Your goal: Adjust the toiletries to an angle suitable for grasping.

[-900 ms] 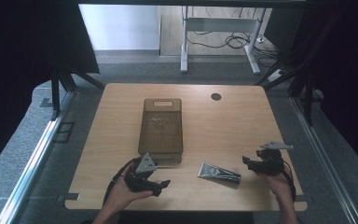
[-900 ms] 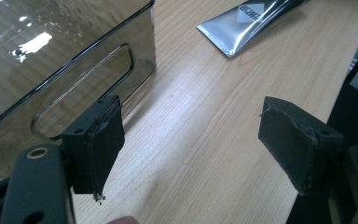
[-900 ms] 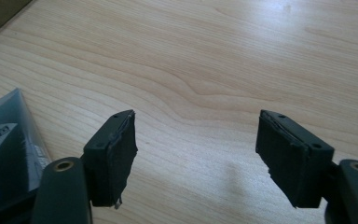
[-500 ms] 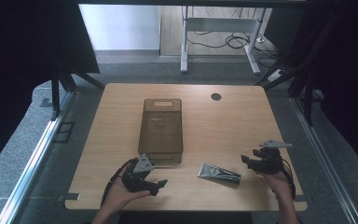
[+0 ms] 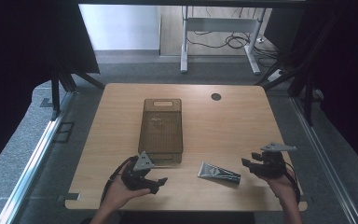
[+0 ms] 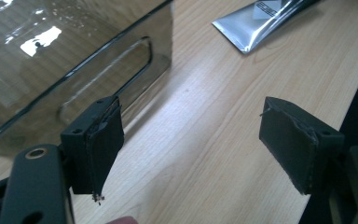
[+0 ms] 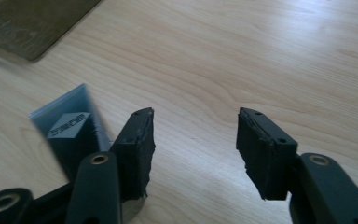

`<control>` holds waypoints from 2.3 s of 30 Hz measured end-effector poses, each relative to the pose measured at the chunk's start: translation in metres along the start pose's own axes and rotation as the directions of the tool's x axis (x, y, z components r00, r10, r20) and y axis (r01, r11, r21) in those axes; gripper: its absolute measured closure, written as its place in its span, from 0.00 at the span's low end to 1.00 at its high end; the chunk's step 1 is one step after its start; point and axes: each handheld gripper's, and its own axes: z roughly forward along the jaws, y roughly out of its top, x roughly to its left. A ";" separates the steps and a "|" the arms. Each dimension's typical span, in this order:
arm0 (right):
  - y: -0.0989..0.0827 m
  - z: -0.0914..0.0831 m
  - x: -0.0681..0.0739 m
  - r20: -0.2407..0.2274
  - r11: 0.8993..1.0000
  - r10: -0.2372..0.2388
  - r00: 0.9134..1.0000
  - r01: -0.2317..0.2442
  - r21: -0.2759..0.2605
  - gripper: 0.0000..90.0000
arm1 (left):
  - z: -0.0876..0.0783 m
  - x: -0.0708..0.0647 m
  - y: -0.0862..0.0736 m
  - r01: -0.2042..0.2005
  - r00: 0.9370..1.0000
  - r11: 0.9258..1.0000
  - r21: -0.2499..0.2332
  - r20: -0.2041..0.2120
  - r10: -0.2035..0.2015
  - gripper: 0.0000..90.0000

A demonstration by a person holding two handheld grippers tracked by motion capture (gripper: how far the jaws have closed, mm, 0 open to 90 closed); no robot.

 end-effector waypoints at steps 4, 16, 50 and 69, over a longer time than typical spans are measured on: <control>0.012 0.002 0.005 -0.013 0.999 -0.016 1.000 0.016 0.051 0.61 | -0.001 0.003 -0.003 0.012 1.000 1.000 0.002 0.000 -0.012 0.24; 0.061 0.010 0.072 -0.153 0.914 -0.275 0.949 0.308 0.264 0.97 | -0.006 -0.001 -0.005 0.002 1.000 1.000 0.005 0.021 -0.002 0.24; 0.046 0.099 0.130 -0.352 0.731 -0.358 0.865 0.494 0.470 1.00 | -0.006 -0.002 -0.008 0.007 1.000 1.000 0.011 0.013 -0.007 0.24; 0.062 0.112 0.105 -0.264 0.778 -0.322 0.909 0.413 0.473 1.00 | -0.005 -0.002 -0.008 0.019 1.000 1.000 0.002 -0.002 -0.019 0.25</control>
